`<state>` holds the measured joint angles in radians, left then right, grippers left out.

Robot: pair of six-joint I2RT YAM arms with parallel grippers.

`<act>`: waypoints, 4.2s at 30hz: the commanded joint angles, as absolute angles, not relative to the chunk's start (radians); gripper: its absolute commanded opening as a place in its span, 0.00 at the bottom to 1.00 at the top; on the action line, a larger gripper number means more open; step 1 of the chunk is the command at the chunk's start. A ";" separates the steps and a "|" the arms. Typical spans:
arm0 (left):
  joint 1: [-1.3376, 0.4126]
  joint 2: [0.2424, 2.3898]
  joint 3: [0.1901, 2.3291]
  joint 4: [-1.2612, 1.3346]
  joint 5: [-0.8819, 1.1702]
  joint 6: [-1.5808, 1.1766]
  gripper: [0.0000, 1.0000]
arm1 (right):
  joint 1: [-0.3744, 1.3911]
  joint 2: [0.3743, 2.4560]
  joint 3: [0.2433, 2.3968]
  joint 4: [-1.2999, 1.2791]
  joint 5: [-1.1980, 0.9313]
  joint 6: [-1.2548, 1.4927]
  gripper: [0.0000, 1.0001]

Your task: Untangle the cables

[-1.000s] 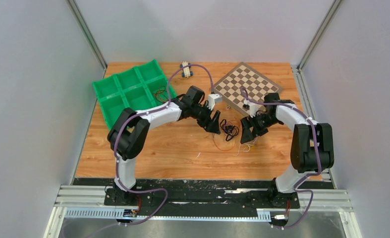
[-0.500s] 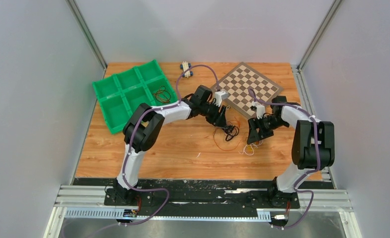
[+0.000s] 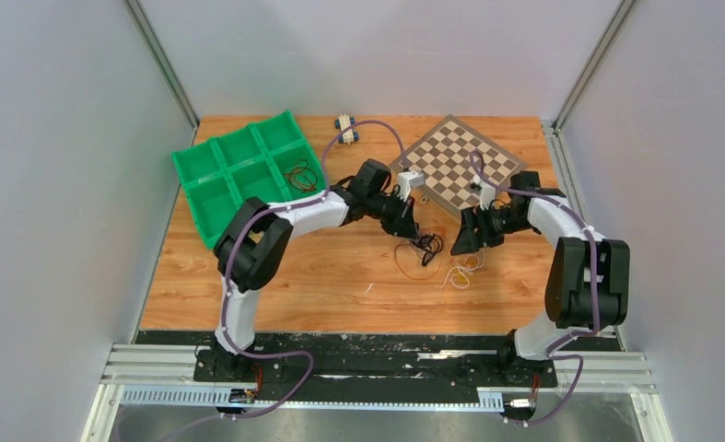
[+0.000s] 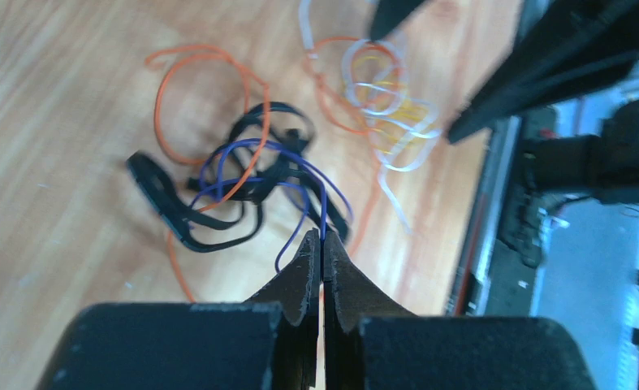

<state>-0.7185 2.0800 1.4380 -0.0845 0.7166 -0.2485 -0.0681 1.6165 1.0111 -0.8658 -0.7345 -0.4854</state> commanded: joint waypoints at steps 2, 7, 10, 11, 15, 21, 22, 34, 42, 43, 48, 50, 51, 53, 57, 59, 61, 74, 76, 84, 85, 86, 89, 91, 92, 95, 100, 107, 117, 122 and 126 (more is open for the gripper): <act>-0.724 1.834 1.370 -0.006 0.826 -0.296 0.00 | -0.052 1.534 1.066 -0.660 -0.962 -0.314 0.83; -0.724 1.800 1.382 -0.007 0.872 -0.368 0.00 | 0.059 1.584 1.032 -0.447 -0.990 -0.153 0.88; -0.724 1.784 1.391 -0.006 0.882 -0.386 0.00 | 0.119 1.603 0.971 -0.291 -0.957 -0.083 0.90; -0.724 1.779 1.397 -0.006 0.883 -0.389 0.00 | 0.138 1.618 0.958 -0.250 -0.937 -0.072 0.90; -0.721 1.728 1.408 -0.014 0.886 -0.394 0.00 | 0.206 1.693 0.928 -0.177 -0.870 -0.037 0.85; -0.691 1.595 1.448 -0.068 0.888 -0.379 0.00 | 0.248 1.789 0.896 -0.182 -0.776 -0.059 0.71; -0.674 1.565 1.454 -0.083 0.890 -0.381 0.00 | 0.248 1.797 0.892 -0.188 -0.766 -0.059 0.68; -0.501 1.342 1.740 -0.347 0.821 -0.245 0.00 | 0.248 1.876 0.953 -0.370 -0.669 -0.146 0.36; -0.418 1.345 2.010 -0.565 0.745 -0.112 0.00 | 0.229 1.820 0.954 -0.471 -0.774 -0.242 0.59; -0.405 1.355 2.031 -0.586 0.727 -0.097 0.00 | 0.231 1.808 0.947 -0.468 -0.774 -0.245 0.58; -0.356 1.376 2.140 -0.639 0.605 -0.020 0.00 | 0.228 1.791 0.946 -0.498 -0.795 -0.263 0.60; -0.306 1.375 2.157 -0.617 0.565 -0.016 0.00 | 0.227 1.782 0.943 -0.522 -0.779 -0.286 0.59; -0.263 1.391 2.177 -0.607 0.562 -0.041 0.00 | 0.227 1.783 0.939 -0.526 -0.761 -0.295 0.59; -0.212 1.440 2.275 -0.618 0.608 -0.088 0.00 | 0.222 1.789 0.953 -0.563 -0.750 -0.322 0.60; -0.202 1.491 2.397 -0.692 0.702 -0.085 0.00 | 0.201 1.718 1.048 -0.640 -0.923 -0.366 0.79; -0.202 1.449 2.248 -0.685 0.745 -0.082 0.00 | 0.210 1.636 1.095 -0.616 -1.008 -0.358 0.88; -0.202 1.402 2.145 -0.657 0.766 -0.092 0.00 | 0.234 1.577 1.127 -0.530 -1.006 -0.325 0.94; -0.202 1.379 2.122 -0.557 0.830 -0.211 0.00 | 0.568 1.709 1.147 0.154 -0.828 -0.139 0.94; -0.196 1.384 2.144 -0.537 0.788 -0.260 0.00 | 0.597 1.818 1.199 0.161 -0.798 -0.112 0.77; -0.112 1.494 2.482 -0.522 0.585 -0.315 0.00 | 0.574 2.040 1.249 0.053 -0.821 0.040 0.31; -0.091 1.501 2.494 -0.504 0.548 -0.303 0.00 | 0.567 2.040 1.238 0.033 -0.829 0.048 0.31; -0.082 1.498 2.496 -0.491 0.527 -0.296 0.00 | 0.562 2.033 1.219 0.016 -0.837 0.052 0.32; -0.029 1.475 2.452 -0.434 0.471 -0.284 0.00 | 0.541 1.997 1.165 -0.020 -0.838 0.044 0.35; -0.009 1.459 2.400 -0.421 0.468 -0.277 0.00 | 0.525 1.976 1.154 -0.045 -0.838 0.043 0.36; 0.006 1.452 2.360 -0.419 0.465 -0.271 0.00 | 0.516 1.970 1.156 -0.056 -0.840 0.045 0.37; 0.056 1.406 2.262 -0.387 0.428 -0.236 0.00 | 0.496 1.957 1.173 -0.093 -0.845 0.042 0.38; 0.114 1.396 2.151 -0.399 0.348 -0.201 0.00 | 0.479 1.939 1.186 -0.127 -0.843 0.016 0.39; 0.190 1.376 1.930 -0.342 0.468 -0.240 0.00 | 0.458 1.942 1.191 -0.154 -0.835 0.005 0.40; 0.190 1.372 1.662 -0.197 0.527 -0.243 0.00 | 0.429 1.957 1.208 -0.175 -0.822 0.005 0.41; 0.192 1.371 1.561 -0.181 0.520 -0.212 0.00 | 0.421 1.960 1.206 -0.179 -0.814 0.006 0.42; 0.207 1.367 1.483 -0.187 0.509 -0.183 0.00 | 0.420 1.960 1.204 -0.181 -0.811 0.006 0.42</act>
<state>0.1883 1.3972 1.5318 -0.2340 0.5144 -0.2249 0.4232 1.9839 1.1728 -0.1860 -0.8120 0.0208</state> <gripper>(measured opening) 0.007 0.416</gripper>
